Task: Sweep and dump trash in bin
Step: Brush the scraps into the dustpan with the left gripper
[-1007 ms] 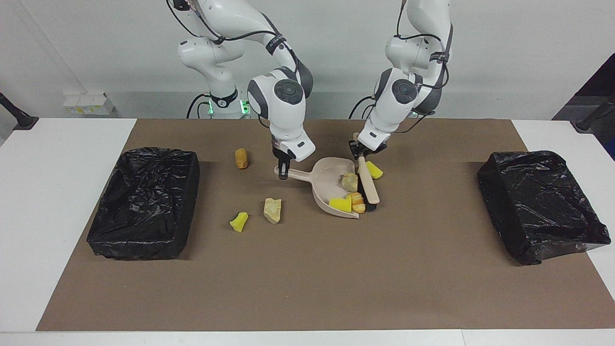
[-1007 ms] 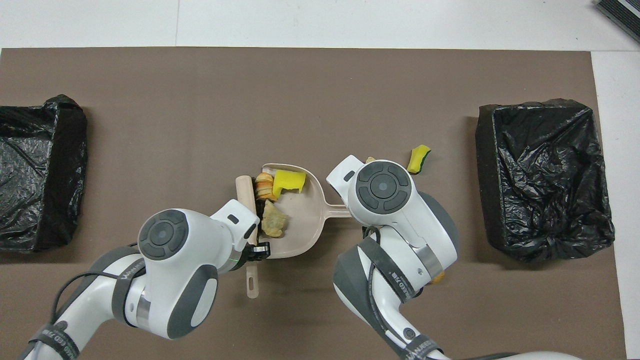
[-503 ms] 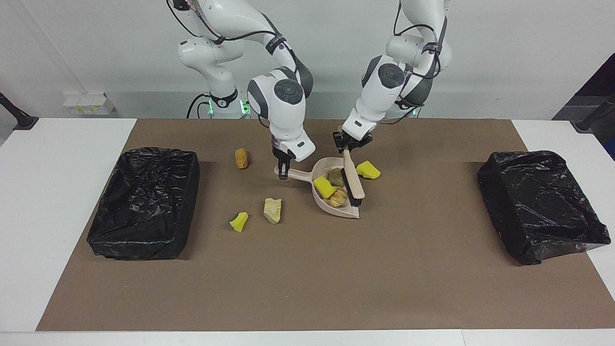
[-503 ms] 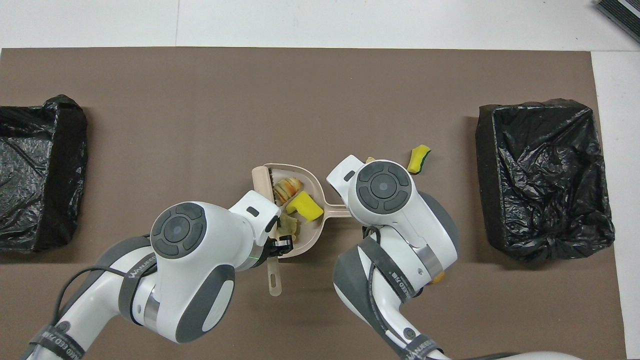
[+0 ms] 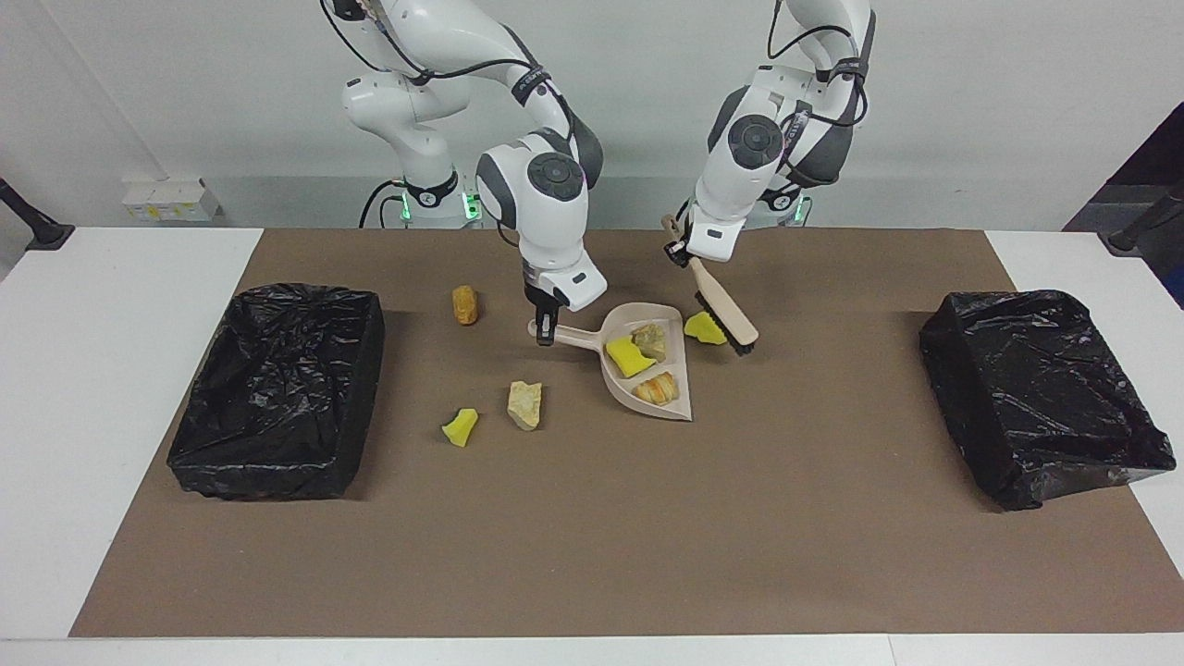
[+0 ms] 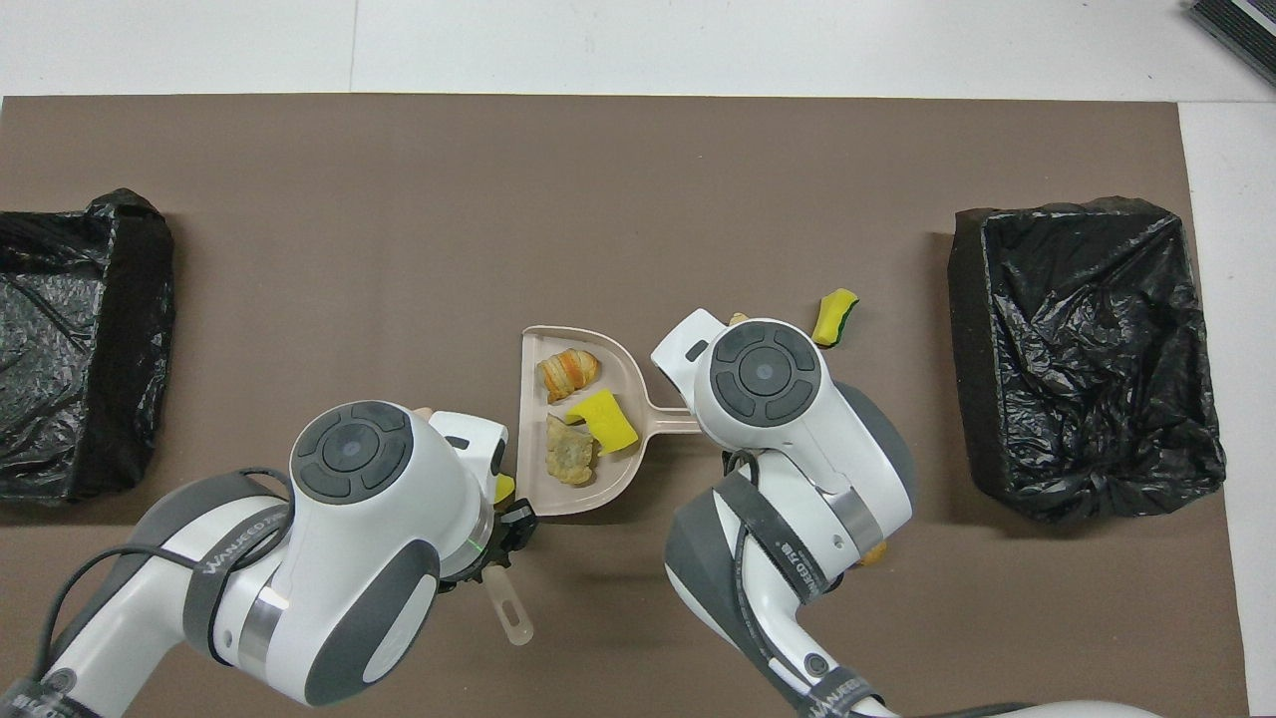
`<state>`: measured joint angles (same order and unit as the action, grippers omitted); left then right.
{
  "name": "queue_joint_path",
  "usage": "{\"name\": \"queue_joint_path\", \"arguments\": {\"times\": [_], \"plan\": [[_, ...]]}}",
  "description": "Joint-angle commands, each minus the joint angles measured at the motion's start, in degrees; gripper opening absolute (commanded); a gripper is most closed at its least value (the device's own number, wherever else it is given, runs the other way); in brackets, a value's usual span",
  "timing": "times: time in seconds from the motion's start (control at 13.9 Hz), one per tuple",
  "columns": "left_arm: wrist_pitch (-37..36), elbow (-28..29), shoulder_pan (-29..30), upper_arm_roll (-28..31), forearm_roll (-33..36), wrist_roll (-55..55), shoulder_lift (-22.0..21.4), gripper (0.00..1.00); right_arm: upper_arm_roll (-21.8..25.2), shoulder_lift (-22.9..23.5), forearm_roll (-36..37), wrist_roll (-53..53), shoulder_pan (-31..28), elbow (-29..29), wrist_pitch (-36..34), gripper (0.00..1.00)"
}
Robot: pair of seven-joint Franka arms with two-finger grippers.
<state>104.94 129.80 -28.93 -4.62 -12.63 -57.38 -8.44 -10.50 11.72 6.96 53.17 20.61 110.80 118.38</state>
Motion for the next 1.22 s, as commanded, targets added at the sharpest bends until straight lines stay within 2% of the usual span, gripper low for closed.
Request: {"name": "queue_joint_path", "arguments": {"times": [0.0,0.07,0.29,0.58,0.79,1.15], "plan": [[2.0,11.31,0.28,-0.57,0.68,-2.73,-9.38,0.0,-0.48,1.02,-1.07,0.44,-0.49,-1.28,1.33,0.0],[4.8,13.52,-0.16,-0.66,0.68,-2.39,-9.66,0.0,-0.48,1.03,-1.16,0.44,-0.4,-1.2,1.33,0.0],[13.5,14.6,-2.26,-0.74,-0.02,0.93,-6.07,0.0,-0.48,1.11,-1.16,0.53,-0.49,-1.38,1.41,0.0],[21.26,13.55,-2.27,-0.74,-7.92,16.99,-3.52,0.0,-0.48,1.11,-1.16,0.44,-0.4,-1.38,1.33,0.0],[22.67,11.01,-2.45,-0.74,-12.32,29.76,-1.5,0.0,-0.48,1.11,-1.16,0.44,-0.31,-1.38,1.41,0.0],[18.47,10.38,-0.18,-0.13,-10.93,29.79,-1.14,0.0,-0.48,1.11,-1.16,0.62,-0.4,-1.38,1.24,0.0]]}}
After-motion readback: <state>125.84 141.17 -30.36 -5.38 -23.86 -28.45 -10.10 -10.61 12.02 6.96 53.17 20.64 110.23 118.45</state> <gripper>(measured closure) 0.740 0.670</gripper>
